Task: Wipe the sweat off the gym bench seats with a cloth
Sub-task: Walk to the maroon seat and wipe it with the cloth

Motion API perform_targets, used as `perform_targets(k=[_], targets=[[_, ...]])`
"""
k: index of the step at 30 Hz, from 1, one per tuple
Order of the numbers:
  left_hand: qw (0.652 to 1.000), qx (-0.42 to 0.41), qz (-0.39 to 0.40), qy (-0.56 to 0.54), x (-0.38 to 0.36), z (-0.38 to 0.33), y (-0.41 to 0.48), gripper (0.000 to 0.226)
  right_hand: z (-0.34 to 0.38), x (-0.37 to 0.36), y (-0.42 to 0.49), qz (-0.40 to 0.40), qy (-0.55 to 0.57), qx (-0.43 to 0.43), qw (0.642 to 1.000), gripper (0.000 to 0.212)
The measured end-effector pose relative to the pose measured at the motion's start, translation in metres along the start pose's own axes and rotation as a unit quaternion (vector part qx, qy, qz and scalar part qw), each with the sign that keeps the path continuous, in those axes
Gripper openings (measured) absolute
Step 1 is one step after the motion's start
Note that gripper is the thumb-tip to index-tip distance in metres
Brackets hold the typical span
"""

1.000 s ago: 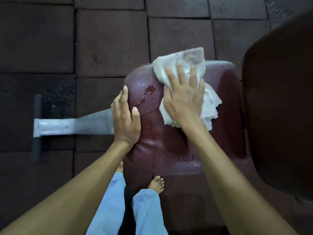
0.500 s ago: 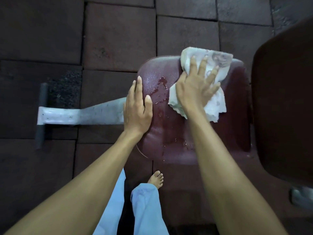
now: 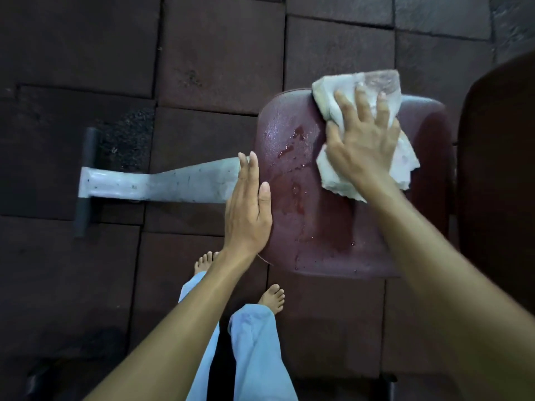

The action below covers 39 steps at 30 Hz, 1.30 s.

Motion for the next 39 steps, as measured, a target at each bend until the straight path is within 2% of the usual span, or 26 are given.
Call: perform_targets(k=[1, 3, 7, 9, 11, 13, 16, 18, 20, 22, 25, 27, 29, 32, 34, 37, 39], targets=[[1.000, 0.005, -0.006, -0.007, 0.000, 0.001, -0.005, 0.058, 0.014, -0.003, 0.003, -0.001, 0.008, -0.028, 1.000, 0.055], [0.999, 0.029, -0.012, -0.023, -0.001, 0.004, -0.019, 0.059, 0.044, -0.009, -0.006, 0.005, 0.007, -0.008, 1.000, 0.055], [0.996, 0.067, -0.016, -0.063, -0.008, 0.012, -0.060, 0.060, 0.065, -0.021, -0.063, 0.007, -0.031, 0.165, 0.986, 0.053], [0.994, 0.077, -0.019, -0.071, -0.011, 0.014, -0.076, 0.061, 0.051, -0.023, -0.095, 0.021, -0.051, 0.275, 0.960, 0.053], [0.994, 0.073, -0.029, -0.073, -0.012, 0.016, -0.084, 0.058, 0.021, -0.019, -0.114, 0.030, -0.060, 0.337, 0.939, 0.052], [0.994, 0.066, -0.036, -0.075, -0.014, 0.016, -0.085, 0.056, -0.013, -0.009, -0.104, 0.026, -0.067, 0.294, 0.953, 0.051], [0.996, 0.052, -0.032, -0.064, -0.013, 0.017, -0.085, 0.057, -0.032, 0.004, -0.060, 0.006, -0.042, 0.109, 0.993, 0.052], [0.997, 0.039, -0.028, -0.057, -0.013, 0.020, -0.085, 0.059, -0.015, 0.002, -0.035, -0.005, -0.005, -0.017, 1.000, 0.053], [0.997, 0.041, -0.028, -0.060, -0.014, 0.021, -0.085, 0.060, 0.021, -0.004, -0.031, -0.017, 0.004, -0.054, 0.998, 0.055], [0.997, 0.044, -0.038, -0.059, -0.014, 0.021, -0.086, 0.059, 0.057, -0.016, -0.047, -0.003, -0.003, 0.012, 1.000, 0.054], [0.997, 0.045, -0.041, -0.050, -0.012, 0.022, -0.088, 0.057, 0.075, -0.026, -0.105, 0.013, -0.049, 0.205, 0.978, 0.051], [0.997, 0.045, -0.043, -0.045, -0.013, 0.022, -0.088, 0.057, 0.051, -0.027, -0.142, 0.016, -0.069, 0.305, 0.950, 0.048], [0.997, 0.049, -0.043, -0.045, -0.012, 0.023, -0.087, 0.058, 0.007, -0.022, -0.160, 0.017, -0.078, 0.331, 0.940, 0.045], [0.998, 0.033, -0.044, -0.036, -0.001, 0.021, -0.080, 0.056, -0.060, -0.002, -0.144, -0.009, -0.082, 0.241, 0.967, 0.044], [0.999, 0.001, -0.048, -0.025, 0.013, 0.022, -0.063, 0.055, -0.077, 0.007, -0.116, -0.014, -0.054, 0.123, 0.991, 0.047], [0.999, -0.038, -0.033, 0.019, 0.033, 0.020, -0.013, 0.053, -0.053, 0.003, -0.084, -0.054, 0.024, -0.094, 0.994, 0.052], [0.996, -0.056, -0.014, 0.071, 0.043, 0.011, 0.026, 0.052, -0.018, -0.008, -0.084, -0.076, 0.046, -0.162, 0.983, 0.055]])
Point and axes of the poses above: each hand's wrist, its own y-axis towards the middle knuckle, its own x-axis out of the back of the hand, z = x × y, the point moved 7 cm from there along y, towards the middle knuckle, and after that the axes turned 5 degrees about y, right-handed, at the moved point
